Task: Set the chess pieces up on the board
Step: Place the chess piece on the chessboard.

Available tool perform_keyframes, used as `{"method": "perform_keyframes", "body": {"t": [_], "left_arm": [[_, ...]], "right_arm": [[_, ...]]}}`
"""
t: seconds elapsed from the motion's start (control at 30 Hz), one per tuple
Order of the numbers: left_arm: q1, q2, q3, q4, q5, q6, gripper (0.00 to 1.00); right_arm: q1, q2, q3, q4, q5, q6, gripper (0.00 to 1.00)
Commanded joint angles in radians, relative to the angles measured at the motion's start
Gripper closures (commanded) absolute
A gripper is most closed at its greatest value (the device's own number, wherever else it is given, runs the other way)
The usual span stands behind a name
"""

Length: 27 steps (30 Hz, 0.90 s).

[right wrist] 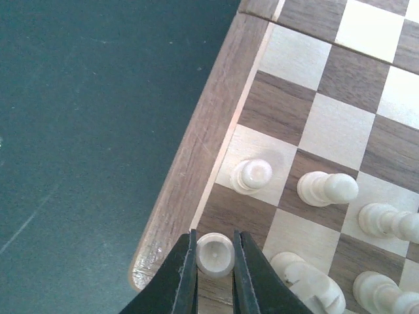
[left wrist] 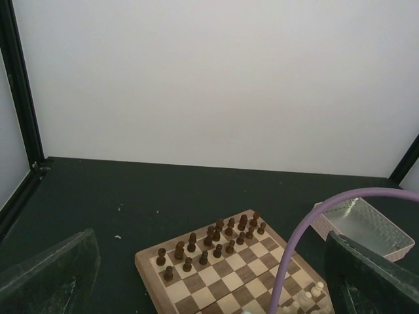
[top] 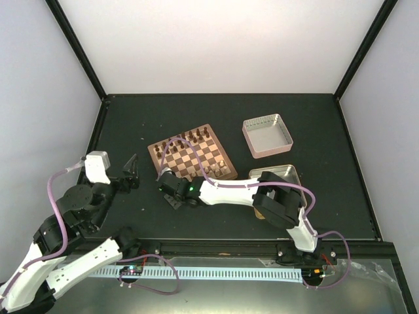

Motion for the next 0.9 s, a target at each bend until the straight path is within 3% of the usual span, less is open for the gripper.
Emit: {"method": "perform_keyframes", "body": {"t": [0.0, 0.37, 0.63, 0.87], "left_arm": [[0.005, -0.015, 0.03, -0.017, -0.023, 0.01, 0.05], [0.005, -0.006, 0.026, -0.018, -0.017, 0.011, 0.05], [0.005, -0.003, 0.025, -0.018, -0.011, 0.01, 0.05], [0.005, 0.002, 0.026, -0.021, -0.004, 0.004, 0.05]], "right_arm": [[0.002, 0.025, 0.033, -0.018, 0.05, 0.017, 0.94], [0.002, 0.06, 0.062, -0.024, 0.054, 0.012, 0.88], [0.002, 0.022, 0.054, -0.04, 0.052, 0.032, 0.7], [0.002, -0.041, 0.054, -0.047, 0.052, 0.048, 0.67]]}}
